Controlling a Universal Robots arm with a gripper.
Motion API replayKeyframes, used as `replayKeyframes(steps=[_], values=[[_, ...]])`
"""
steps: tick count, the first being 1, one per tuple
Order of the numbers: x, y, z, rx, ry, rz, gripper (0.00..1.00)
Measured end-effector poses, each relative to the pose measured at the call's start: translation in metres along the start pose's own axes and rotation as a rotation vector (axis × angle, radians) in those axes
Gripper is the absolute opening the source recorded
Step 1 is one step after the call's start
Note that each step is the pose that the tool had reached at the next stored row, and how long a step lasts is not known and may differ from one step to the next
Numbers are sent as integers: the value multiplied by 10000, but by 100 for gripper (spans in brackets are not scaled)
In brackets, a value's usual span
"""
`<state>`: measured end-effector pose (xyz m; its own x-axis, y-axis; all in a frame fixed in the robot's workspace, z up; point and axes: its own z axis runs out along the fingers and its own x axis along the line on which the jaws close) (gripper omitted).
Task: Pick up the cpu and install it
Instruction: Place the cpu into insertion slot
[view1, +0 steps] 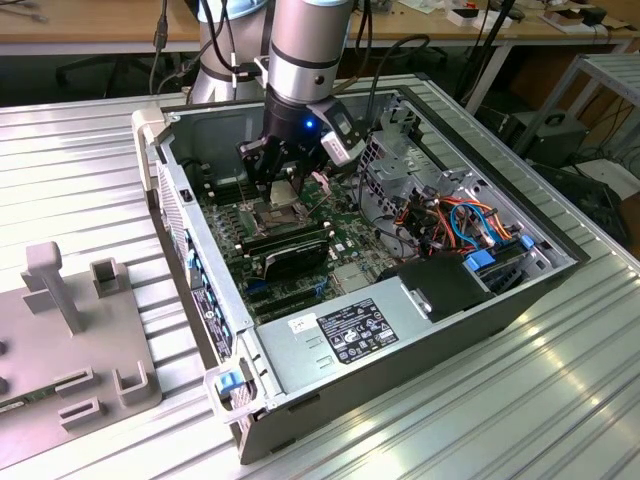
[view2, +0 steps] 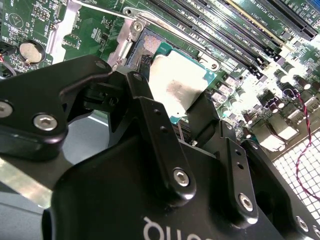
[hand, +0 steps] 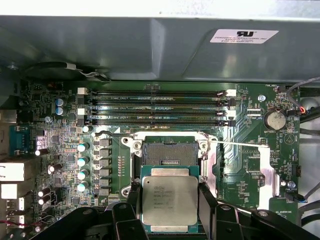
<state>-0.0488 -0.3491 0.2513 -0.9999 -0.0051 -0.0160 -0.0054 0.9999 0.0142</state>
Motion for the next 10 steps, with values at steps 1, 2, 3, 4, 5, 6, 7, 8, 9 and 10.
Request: replayKeyframes(steps=[1, 2, 3, 4, 5, 6, 7, 8, 9, 10], values=[[0, 0, 0, 0, 0, 0, 55], [0, 0, 0, 0, 0, 0, 55], [0, 0, 1, 0, -1, 36, 55], [0, 0, 1, 4, -4, 239, 55], [0, 0, 2, 7, -7, 452, 55], [0, 0, 3, 9, -9, 605, 55], [0, 0, 4, 12, -11, 790, 55], [0, 0, 5, 14, -14, 933, 55], [0, 0, 6, 18, -16, 1110, 55], [0, 0, 7, 20, -19, 1260, 55]])
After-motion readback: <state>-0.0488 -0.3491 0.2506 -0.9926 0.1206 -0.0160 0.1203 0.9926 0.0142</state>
